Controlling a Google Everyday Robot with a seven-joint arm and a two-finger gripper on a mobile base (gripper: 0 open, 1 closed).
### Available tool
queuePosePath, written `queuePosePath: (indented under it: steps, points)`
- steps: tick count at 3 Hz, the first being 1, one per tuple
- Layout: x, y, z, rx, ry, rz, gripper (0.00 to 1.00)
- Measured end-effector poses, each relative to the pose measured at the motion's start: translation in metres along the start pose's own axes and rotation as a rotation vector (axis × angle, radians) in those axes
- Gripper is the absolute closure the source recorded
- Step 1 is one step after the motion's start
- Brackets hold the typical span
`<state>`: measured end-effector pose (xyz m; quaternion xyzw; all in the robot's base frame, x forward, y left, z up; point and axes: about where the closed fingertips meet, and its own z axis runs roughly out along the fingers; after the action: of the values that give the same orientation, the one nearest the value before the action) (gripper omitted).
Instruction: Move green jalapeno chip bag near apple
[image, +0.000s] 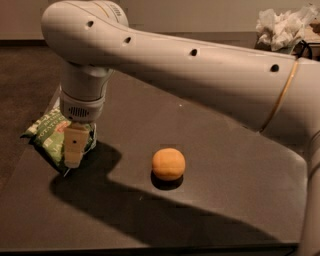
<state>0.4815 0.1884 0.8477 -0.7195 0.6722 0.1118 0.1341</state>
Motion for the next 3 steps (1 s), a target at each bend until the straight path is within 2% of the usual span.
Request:
queuePosePath:
  steps: [1,2,3]
  points:
    - [0.002,-0.001,0.001,0.000,0.005,0.007,0.42]
    - [0.004,-0.006,-0.012,0.014,-0.003,0.003,0.65]
    - [0.013,-0.018,-0.042,0.044,-0.010,-0.031,0.88]
